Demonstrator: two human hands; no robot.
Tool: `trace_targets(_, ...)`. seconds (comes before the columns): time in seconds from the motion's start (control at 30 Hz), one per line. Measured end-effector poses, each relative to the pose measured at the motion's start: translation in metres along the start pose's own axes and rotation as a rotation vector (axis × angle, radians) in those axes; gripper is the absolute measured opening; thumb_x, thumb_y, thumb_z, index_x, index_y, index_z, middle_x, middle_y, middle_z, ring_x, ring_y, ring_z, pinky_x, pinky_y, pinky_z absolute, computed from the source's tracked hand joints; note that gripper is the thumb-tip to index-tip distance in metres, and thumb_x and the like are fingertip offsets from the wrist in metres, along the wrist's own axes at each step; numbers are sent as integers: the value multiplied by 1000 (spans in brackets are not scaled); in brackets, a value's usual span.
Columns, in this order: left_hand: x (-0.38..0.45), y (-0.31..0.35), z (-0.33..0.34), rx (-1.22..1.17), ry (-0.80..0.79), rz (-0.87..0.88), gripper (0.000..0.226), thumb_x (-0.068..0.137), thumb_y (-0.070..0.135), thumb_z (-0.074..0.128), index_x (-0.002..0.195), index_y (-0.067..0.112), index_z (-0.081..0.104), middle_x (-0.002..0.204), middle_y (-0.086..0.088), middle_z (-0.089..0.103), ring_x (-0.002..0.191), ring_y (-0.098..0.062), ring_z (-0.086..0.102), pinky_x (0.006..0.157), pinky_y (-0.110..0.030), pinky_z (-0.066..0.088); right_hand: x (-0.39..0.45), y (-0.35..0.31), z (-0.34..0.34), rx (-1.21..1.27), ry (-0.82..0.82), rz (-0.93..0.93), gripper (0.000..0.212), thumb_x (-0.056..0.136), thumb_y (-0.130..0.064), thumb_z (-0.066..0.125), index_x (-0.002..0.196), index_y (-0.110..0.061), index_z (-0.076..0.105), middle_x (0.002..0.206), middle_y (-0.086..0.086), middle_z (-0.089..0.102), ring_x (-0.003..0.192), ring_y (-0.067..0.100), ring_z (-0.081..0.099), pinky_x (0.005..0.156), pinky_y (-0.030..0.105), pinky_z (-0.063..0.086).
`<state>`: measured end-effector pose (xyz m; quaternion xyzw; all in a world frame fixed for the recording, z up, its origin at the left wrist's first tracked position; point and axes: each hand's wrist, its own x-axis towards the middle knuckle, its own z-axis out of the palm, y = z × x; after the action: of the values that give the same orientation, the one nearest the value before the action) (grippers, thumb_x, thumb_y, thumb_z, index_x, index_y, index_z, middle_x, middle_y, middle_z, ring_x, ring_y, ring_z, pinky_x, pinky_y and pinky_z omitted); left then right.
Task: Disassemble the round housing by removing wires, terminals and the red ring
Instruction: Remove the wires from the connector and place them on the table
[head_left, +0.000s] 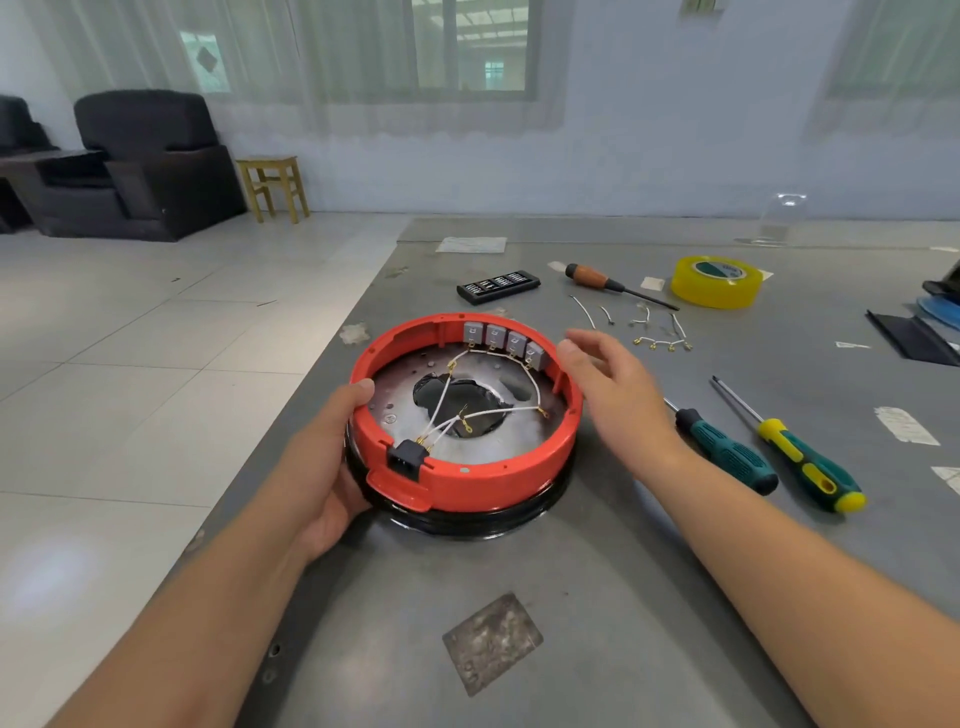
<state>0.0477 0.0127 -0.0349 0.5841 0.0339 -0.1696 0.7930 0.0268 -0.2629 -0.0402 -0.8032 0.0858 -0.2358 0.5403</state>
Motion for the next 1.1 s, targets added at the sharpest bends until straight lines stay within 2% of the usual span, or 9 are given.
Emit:
trace_targets(0.07,0,0,1,45,35,6,39,92,48,68,71,19,83,82,-9,78,67,-24,76,61,-37,63,-1,-9,-1,-230,5,-194,11,91,-44,69,101,-41,71,104,-22,64,97,-1,54,87,19,40)
trace_targets(0.17,2,-1,-2,177,100,-26,43,87,61,68,81,19,74,81,-9,75,75,-27,72,87,-47,62,-1,-26,1,-598,-129,-350,12,88,-44,70,96,-41,78,112,-23,60,106,9,35,93,25,27)
trace_targets(0.3,0,4,-5,386,146,-45,58,85,75,58,88,18,67,86,-12,79,73,-25,76,71,-40,63,-1,-39,5,-807,-308,-249,18,87,-56,68,99,-47,77,111,-23,65,111,19,34,95,38,36)
trace_targets(0.43,-8,17,-13,784,117,-127,91,75,92,38,103,11,69,81,-14,79,69,-26,78,63,-32,57,3,-42,5,-818,-366,-183,10,84,-53,74,91,-48,77,90,-20,68,107,17,33,89,35,41)
trace_targets(0.6,-11,30,-21,1293,87,-89,89,91,83,28,91,8,75,65,-1,76,61,-19,73,60,-27,51,1,-43,-3,-830,-437,-233,8,82,-47,78,80,-47,70,77,-21,63,104,16,37,88,34,44)
trace_targets(0.77,-15,38,-26,1487,19,-99,82,88,87,33,92,16,75,68,7,76,70,-14,71,64,-27,49,0,-47,-4,-804,-508,-305,9,89,-35,75,96,-41,77,76,-24,58,106,17,40,86,28,36)
trace_targets(0.9,-17,49,-18,1597,145,72,69,82,86,49,103,23,66,97,3,72,90,-17,65,81,-34,51,-1,-47,-4,-790,-508,-315,11,90,-32,74,98,-39,77,73,-25,55,107,18,39,86,27,35)
trace_targets(1.0,-13,62,1,1507,344,439,58,77,83,54,102,31,56,103,1,64,102,-28,59,89,-45,54,-2,-49,-4,-806,-502,-327,14,92,-31,71,100,-41,77,70,-27,52,108,18,39,83,28,33)
trace_targets(1.1,6,60,37,1521,156,637,32,89,63,59,93,32,63,100,1,71,107,-29,60,91,-41,50,-3,-50,-3,-887,-482,-397,21,95,-28,65,101,-45,75,71,-29,49,111,16,43,87,33,25)
